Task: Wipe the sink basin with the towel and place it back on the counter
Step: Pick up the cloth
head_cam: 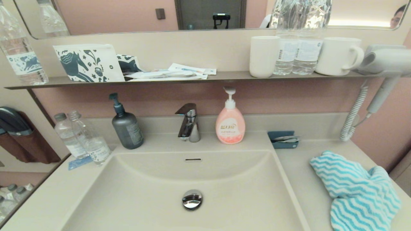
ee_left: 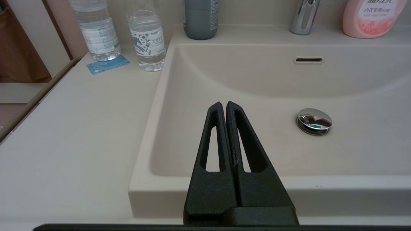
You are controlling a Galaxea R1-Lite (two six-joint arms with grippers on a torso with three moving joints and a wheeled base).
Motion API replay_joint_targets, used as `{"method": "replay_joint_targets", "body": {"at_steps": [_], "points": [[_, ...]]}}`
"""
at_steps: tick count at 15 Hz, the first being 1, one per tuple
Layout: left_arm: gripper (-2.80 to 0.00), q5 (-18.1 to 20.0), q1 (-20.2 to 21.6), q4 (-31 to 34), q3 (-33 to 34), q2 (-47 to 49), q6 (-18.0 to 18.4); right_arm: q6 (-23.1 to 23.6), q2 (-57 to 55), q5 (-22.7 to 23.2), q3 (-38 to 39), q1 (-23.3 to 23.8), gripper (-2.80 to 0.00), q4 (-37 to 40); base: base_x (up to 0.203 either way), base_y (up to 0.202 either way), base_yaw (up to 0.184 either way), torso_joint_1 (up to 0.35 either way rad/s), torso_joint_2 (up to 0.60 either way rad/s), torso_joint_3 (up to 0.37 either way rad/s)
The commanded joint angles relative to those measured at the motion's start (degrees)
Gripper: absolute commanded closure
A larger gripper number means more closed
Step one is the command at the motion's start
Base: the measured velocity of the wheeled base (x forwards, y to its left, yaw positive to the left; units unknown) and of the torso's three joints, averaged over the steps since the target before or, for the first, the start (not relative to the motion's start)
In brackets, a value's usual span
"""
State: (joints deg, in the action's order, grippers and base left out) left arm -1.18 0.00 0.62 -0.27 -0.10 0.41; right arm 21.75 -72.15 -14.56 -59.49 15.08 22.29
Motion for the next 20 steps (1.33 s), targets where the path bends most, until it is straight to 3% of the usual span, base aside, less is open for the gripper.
{"method": "replay_joint_targets", "body": {"at_steps": [1, 4, 8, 9, 11, 15, 18, 20], "points": [[0.00, 0.0, 0.0, 0.0, 0.0, 0.1, 0.0, 10.8, -3.9, -0.1, -3.4, 1.1, 0.00, 15.8, 0.000, 0.000, 0.000, 0.000, 0.00, 0.000], [0.00, 0.0, 0.0, 0.0, 0.0, 0.1, 0.0, 28.5, -4.9, 0.1, -9.4, 5.1, 0.00, 24.9, 0.000, 0.000, 0.000, 0.000, 0.00, 0.000], [0.00, 0.0, 0.0, 0.0, 0.0, 0.1, 0.0, 38.8, -11.9, 1.7, -14.4, 5.9, 0.00, 26.2, 0.000, 0.000, 0.000, 0.000, 0.00, 0.000], [0.00, 0.0, 0.0, 0.0, 0.0, 0.1, 0.0, 42.4, -12.7, 3.9, -14.8, 6.7, -2.80, 26.3, 0.000, 0.000, 0.000, 0.000, 0.00, 0.000], [0.00, 0.0, 0.0, 0.0, 0.0, 0.1, 0.0, 45.4, -14.6, 10.0, -14.8, 7.4, -2.80, 25.9, 0.000, 0.000, 0.000, 0.000, 0.00, 0.000], [0.00, 0.0, 0.0, 0.0, 0.0, 0.1, 0.0, 46.0, -18.9, 14.6, -15.0, 6.4, -2.80, 25.3, 0.000, 0.000, 0.000, 0.000, 0.00, 0.000], [0.00, 0.0, 0.0, 0.0, 0.0, 0.1, 0.0, 41.9, -23.7, 19.3, -14.7, 2.9, -2.80, 25.3, 0.000, 0.000, 0.000, 0.000, 0.00, 0.000], [0.00, 0.0, 0.0, 0.0, 0.0, 0.1, 0.0, 40.9, -25.1, 19.9, -14.1, 1.2, -2.80, 25.5, 0.000, 0.000, 0.000, 0.000, 0.00, 0.000]]}}
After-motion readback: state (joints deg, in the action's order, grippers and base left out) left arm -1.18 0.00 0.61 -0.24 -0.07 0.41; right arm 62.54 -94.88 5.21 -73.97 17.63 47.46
